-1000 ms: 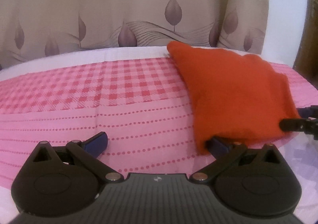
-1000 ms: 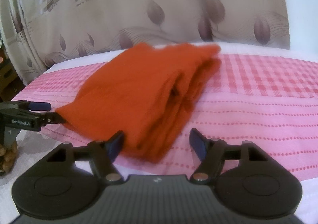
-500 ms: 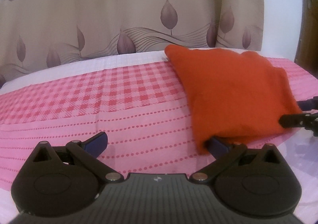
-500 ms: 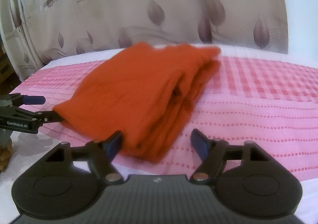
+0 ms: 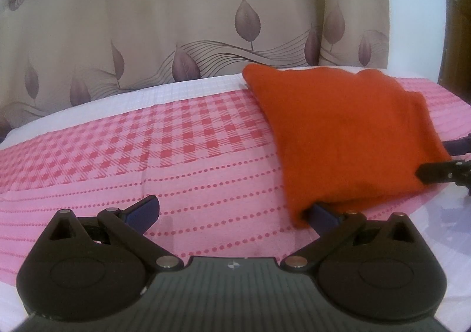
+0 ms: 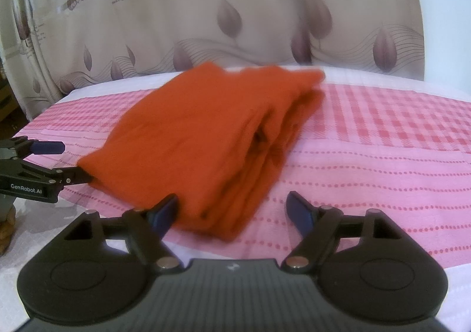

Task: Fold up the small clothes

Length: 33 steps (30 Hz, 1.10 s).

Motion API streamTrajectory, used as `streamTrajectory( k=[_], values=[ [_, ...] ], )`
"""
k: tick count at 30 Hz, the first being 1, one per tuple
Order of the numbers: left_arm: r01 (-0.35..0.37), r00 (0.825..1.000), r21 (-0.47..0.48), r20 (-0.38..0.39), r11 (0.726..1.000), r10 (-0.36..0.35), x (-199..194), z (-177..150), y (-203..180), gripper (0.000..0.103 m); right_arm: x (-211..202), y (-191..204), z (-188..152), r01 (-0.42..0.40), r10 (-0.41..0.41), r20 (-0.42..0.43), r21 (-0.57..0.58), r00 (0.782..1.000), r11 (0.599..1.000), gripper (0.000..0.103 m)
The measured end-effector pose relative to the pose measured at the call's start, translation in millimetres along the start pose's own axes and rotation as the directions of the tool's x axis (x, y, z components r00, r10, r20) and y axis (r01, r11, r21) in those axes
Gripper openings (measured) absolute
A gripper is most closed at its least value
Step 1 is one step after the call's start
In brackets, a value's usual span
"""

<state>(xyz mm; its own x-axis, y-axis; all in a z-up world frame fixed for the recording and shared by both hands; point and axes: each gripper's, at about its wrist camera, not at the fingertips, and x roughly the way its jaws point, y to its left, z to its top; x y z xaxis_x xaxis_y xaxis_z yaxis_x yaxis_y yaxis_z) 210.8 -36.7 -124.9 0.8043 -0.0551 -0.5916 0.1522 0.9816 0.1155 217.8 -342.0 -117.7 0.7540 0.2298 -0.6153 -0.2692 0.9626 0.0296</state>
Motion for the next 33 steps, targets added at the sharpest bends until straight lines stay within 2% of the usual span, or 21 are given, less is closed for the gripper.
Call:
streamTrajectory(
  k=[23,27,33],
  values=[
    [-0.049,0.999,0.057,0.016,0.997,0.049,-1,-2,-10,0.103,-1,-1,-1,-0.015,0.015,0.002,0.008,1.0,1.0,0.085],
    [-0.021,1.0,0.035,0.003,0.999,0.021,-1,-2,-6,0.103,-1,-1,-1,-0.016,0.016,0.001,0.006,1.0,1.0,0.085],
    [0.068,0.998,-0.024,-0.003,0.997,-0.068,-4,-3,7,0.103,0,-3,0,-0.023,0.023,0.001,0.013,1.0,1.0,0.085]
  ],
)
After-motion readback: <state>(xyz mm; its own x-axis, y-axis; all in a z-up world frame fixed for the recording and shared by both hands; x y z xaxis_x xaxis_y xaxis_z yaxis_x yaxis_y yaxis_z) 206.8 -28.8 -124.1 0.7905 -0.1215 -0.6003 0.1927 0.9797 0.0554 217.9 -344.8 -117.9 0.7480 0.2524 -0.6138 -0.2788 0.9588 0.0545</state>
